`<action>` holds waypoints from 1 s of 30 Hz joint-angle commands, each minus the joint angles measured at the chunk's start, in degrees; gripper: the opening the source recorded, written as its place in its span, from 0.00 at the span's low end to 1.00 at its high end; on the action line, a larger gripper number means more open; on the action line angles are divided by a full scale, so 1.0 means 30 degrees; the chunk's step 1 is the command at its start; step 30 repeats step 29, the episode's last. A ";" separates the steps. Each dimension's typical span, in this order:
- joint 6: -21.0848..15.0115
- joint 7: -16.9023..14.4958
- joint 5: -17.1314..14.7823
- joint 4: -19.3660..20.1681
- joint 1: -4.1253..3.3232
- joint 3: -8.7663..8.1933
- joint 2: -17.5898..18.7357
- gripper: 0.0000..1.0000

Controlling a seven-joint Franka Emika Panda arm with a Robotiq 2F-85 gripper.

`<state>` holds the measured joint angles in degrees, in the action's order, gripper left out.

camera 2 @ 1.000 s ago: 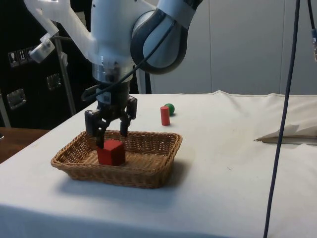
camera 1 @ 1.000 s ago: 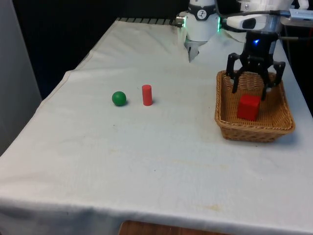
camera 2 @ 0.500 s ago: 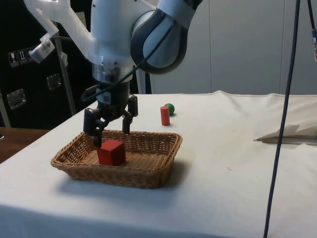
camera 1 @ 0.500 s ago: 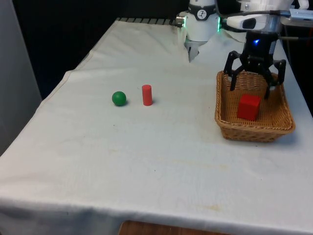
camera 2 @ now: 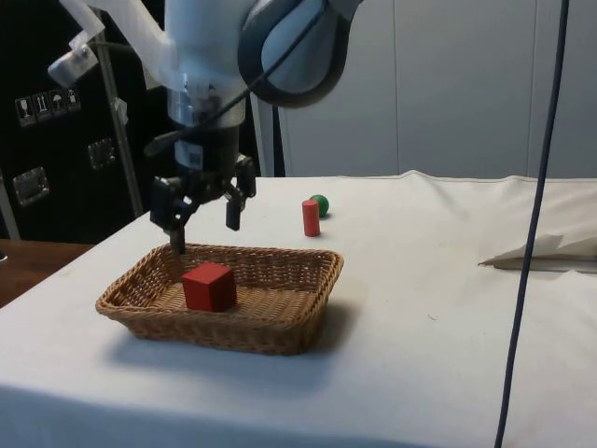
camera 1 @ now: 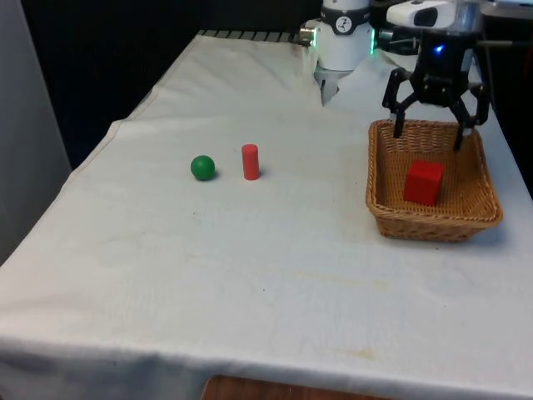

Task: Pick up the object to the left of the cylinder and place it into the basket.

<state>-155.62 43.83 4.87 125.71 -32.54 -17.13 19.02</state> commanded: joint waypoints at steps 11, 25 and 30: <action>0.1509 -0.0707 0.0038 0.0057 0.0229 -0.0401 -0.1509 1.00; 0.3342 -0.1700 0.0019 -0.0076 0.0439 -0.1108 -0.3132 1.00; 0.3533 -0.1910 0.0000 -0.0134 0.0439 -0.1299 -0.3323 1.00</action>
